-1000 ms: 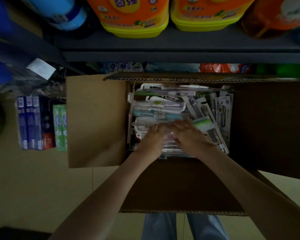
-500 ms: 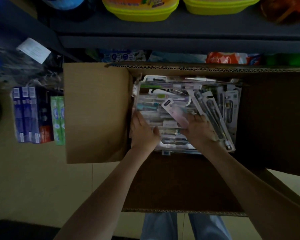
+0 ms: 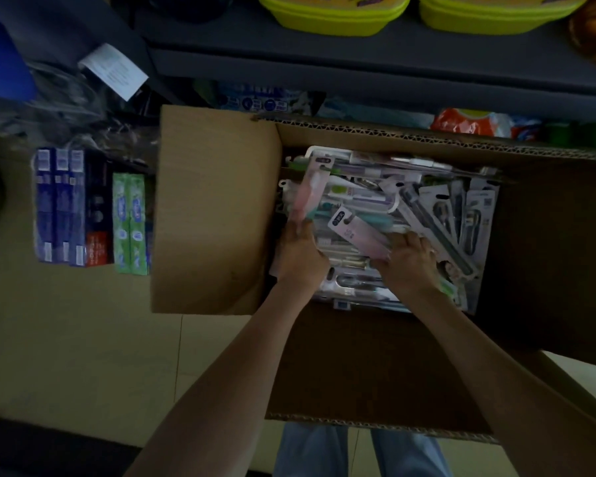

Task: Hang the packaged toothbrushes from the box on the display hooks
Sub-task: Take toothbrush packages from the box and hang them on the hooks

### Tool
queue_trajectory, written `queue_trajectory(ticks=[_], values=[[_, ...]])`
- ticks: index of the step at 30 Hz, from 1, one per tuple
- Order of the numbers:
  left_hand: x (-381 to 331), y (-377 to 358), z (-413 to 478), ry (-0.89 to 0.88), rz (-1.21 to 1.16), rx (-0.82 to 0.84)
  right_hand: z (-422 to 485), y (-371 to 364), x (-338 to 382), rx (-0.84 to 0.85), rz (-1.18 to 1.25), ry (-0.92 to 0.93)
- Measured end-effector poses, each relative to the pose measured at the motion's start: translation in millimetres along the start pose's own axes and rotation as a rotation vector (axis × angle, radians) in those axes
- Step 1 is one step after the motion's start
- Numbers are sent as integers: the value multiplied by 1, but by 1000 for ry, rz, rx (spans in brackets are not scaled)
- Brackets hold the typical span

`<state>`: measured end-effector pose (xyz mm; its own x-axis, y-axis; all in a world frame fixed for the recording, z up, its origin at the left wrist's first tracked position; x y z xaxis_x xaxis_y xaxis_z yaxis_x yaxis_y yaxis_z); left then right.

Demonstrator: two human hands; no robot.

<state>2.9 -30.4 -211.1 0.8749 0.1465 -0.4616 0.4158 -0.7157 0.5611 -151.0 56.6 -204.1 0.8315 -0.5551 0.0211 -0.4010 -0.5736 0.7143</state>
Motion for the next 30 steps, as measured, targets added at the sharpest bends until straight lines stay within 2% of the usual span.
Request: queue_trajectory(ticks=[5, 8, 10, 14, 16, 17, 20, 23, 26, 30], values=[[-6, -6, -4, -61, 119, -82, -5, -2, -3, -63, 93, -52], [-9, -9, -4, -22, 88, -120, -6, -2, -5, -58, 139, -92], [-14, -7, -5, 62, 18, -140, -5, -2, -7, -50, 139, -91], [-24, 6, -6, 398, -143, -70, -17, 9, -11, -106, 64, 2], [-33, 13, -14, 440, -70, 11, -31, 22, -13, -154, 73, 24], [-38, 16, -22, 424, -53, 40, -40, 31, -14, -182, 91, 33], [-54, 24, -58, 419, -248, 70, -69, 62, -15, -264, 161, 63], [-84, 48, -104, 274, -412, 158, -107, 101, -14, -333, 195, 95], [-118, 83, -154, 132, -362, 210, -153, 146, -17, -446, 245, 101], [-167, 137, -219, -56, -306, 174, -220, 218, -25, -565, 330, 81]])
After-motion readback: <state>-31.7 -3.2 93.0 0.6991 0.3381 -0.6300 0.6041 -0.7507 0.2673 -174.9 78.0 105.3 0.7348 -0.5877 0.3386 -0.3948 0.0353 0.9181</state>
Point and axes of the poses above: each hand's wrist, its own z-axis towards the middle knuckle, its own y-axis out of the back of the hand, x = y × z, the point moved 3 cm from there along z, towards the middle knuckle, and after that the axes turned 10 degrees about -z, right-handed, at the moved point
